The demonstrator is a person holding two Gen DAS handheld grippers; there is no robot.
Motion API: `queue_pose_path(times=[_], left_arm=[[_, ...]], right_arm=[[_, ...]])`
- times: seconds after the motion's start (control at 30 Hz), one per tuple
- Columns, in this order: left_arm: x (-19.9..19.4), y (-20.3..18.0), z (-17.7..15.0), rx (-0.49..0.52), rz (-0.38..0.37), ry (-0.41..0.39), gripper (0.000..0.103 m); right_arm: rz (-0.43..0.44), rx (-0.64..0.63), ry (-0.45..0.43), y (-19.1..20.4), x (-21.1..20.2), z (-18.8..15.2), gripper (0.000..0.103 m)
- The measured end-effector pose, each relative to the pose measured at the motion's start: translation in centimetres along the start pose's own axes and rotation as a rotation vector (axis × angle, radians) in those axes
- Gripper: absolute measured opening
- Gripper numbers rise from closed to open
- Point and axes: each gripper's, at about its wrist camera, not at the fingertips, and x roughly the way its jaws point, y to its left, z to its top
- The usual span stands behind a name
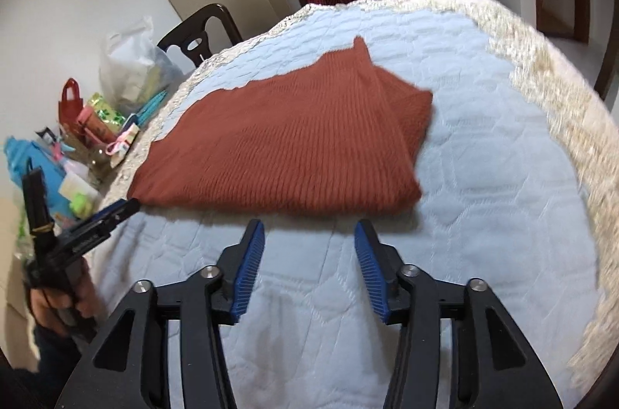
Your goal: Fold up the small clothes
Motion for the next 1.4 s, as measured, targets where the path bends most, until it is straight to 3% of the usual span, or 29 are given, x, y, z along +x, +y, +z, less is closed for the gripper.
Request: queue_pose_path(times=[0.23,0.33,0.83,0.97,1.07,1.4], left_arm=[[0.0,0.6,-0.9,-0.025,-0.022,0.011,0.054],[0.0,1.2,-0.6,-0.053,-0.048,0.000,0.059],[1.6,3.4,1.2,-0.213,-0.175,0.012,0.061],[1.4,3.9,1.3,-0.256,-0.208,0.000,0.061],[1.8,4.4,0.8,-0.294,-0.208,0.038,0.061],[2.4,3.8,1.6,-0.327,-0.235,0.026,0.063]], right_arm=[[0.017,0.045,-0.003,-0.5,0.1,-0.5,0.052],[0.025,0.054,-0.005,-0.5,0.2,-0.4,0.053],[0.087,0.122,0.012,-1.5,2.0,1.5,0.054],[0.126,0.166,-0.024,-1.9,1.6,1.9,0.054],[0.140,0.188,-0.025,-2.3,1.7,1.8,0.054],[0.140,0.221,-0.026,-2.8,2.3,2.3,0.054]])
